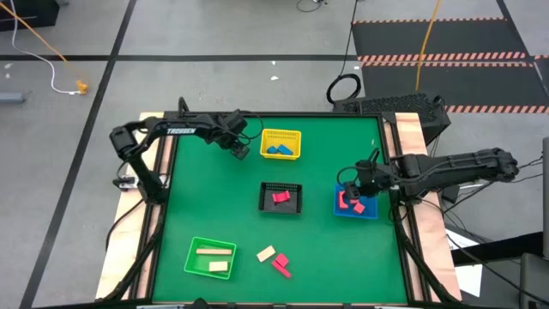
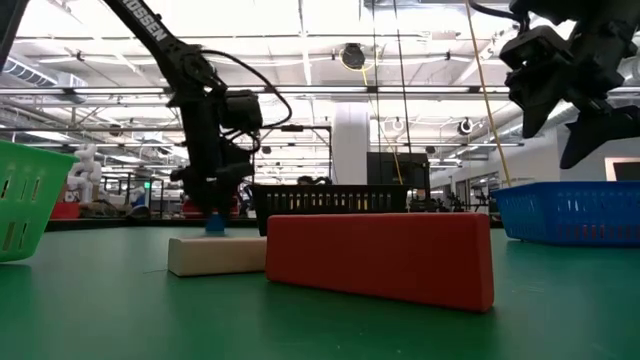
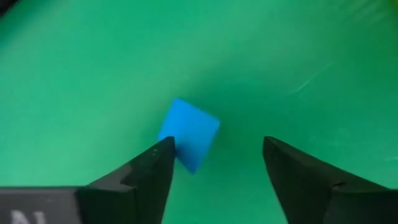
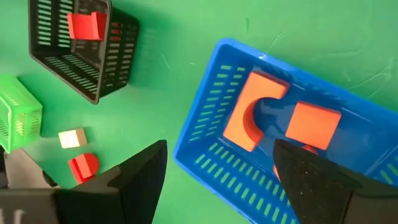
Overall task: Sort & place blocks by color
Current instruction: Put the blue block into the yellow bin
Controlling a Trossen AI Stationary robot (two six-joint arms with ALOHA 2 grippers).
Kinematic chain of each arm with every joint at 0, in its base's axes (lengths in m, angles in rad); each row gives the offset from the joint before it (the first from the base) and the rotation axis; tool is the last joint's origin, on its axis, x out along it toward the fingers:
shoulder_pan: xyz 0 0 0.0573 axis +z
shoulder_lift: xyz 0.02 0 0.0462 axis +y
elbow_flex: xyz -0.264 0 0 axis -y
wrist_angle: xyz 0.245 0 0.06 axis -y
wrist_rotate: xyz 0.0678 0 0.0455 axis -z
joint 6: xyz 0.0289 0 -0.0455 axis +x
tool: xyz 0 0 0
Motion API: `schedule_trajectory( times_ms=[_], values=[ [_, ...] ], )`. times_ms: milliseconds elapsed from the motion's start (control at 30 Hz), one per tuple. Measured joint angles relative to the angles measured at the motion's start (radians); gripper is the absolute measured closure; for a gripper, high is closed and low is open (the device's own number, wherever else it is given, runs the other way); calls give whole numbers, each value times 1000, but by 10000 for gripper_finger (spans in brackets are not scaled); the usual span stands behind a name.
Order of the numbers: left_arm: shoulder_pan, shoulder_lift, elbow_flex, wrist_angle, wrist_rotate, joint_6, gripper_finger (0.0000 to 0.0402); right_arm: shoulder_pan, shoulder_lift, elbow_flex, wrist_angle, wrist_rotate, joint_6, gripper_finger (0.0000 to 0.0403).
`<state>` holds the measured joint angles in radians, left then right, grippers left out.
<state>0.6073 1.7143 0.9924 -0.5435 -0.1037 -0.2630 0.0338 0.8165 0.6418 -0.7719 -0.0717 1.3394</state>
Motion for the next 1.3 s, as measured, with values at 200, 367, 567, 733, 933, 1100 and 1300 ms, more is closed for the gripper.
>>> schedule_trajectory(
  times_ms=[200, 367, 567, 733, 933, 1100, 1300],
  values=[
    [22, 33, 0, -3, 23, -7, 254, -25, 0, 0, 0, -2, -24, 122],
    [34, 38, 6, 4, 49, -26, 337, -36, 0, 0, 3, -3, -50, 122],
    [33, 4, 2, -1, 69, -34, 366, -49, 0, 0, 5, -3, -73, 122],
    [27, -71, -3, -12, 140, -61, 398, -61, 0, 0, 5, -2, -75, 122],
    [9, -153, -3, 0, 160, -60, 400, -78, 0, 0, 5, 0, -98, 122],
    [-9, -157, -3, 6, 178, -60, 400, -98, 0, 0, 6, 1, -118, 122],
    [-59, -158, -2, 152, 260, -92, 400, -120, 0, 0, 14, 1, -130, 122]
  ],
)
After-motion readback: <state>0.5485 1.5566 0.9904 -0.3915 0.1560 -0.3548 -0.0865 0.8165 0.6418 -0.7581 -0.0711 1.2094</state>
